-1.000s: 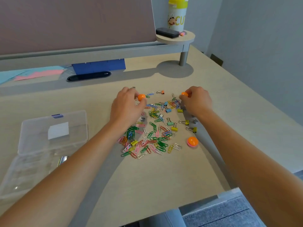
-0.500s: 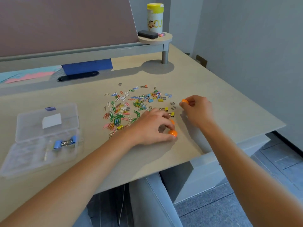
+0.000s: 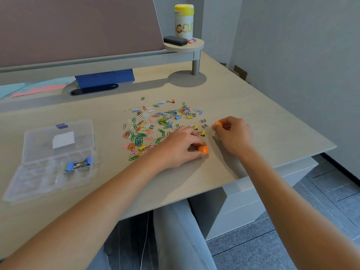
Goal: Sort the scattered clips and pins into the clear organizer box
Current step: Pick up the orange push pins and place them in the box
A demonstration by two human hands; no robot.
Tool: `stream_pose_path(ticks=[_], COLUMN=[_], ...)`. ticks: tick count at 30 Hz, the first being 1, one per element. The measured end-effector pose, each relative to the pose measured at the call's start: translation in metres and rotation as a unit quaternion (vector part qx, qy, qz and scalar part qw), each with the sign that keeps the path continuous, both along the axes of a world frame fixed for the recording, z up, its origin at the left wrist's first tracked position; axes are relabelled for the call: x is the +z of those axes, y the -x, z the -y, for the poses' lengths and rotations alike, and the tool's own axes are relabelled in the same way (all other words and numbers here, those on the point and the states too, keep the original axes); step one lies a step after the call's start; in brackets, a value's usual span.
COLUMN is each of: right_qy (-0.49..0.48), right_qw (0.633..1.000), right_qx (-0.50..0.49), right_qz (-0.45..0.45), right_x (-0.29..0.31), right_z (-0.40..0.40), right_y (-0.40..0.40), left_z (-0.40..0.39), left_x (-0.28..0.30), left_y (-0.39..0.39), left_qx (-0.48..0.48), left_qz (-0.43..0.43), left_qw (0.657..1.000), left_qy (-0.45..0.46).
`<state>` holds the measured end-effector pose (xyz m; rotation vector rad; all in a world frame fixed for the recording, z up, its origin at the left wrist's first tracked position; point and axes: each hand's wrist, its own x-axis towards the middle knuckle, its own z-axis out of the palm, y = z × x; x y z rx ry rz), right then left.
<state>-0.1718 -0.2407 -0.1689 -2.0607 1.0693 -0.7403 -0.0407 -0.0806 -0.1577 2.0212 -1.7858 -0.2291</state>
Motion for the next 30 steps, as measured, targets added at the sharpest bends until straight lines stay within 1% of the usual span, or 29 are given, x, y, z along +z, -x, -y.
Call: stream_pose_path(ticks=[7,10,15,19,23,26,30], right_qy=[-0.029,-0.028,-0.002,0.009,0.014,0.046,0.082], right_qw=[0.999,0.998,0.992,0.981,0.965,0.953,0.937], right_qx=[0.033,0.053,0.121,0.191,0.259,0.296,0.339], right_qz=[0.015,0.026,0.03,0.042,0.031,0.031,0.009], right_x=[0.011,0.018,0.026,0.029,0.03,0.027,0.023], right_z=[-0.023,-0.043,-0.099,-0.154,-0.204,-0.231,-0.252], right_y=[-0.018,-0.033,-0.075,-0.115,-0.147,-0.162,-0.175], left_z=[-0.029,-0.057,-0.124,-0.188,-0.244,-0.271,-0.289], left_x=[0.017,0.025,0.038,0.046,0.042,0.035,0.023], left_y=[-0.016,-0.031,-0.064,-0.09,-0.116,-0.129,-0.138], left_qx=[0.038,0.072,0.152,0.222,0.286,0.327,0.349], left_qz=[-0.016,-0.009,0.007,0.01,0.005,0.013,0.005], left_qw=[0.999,0.997,0.987,0.973,0.953,0.94,0.932], left_qy=[0.016,0.028,0.048,0.064,0.099,0.1,0.098])
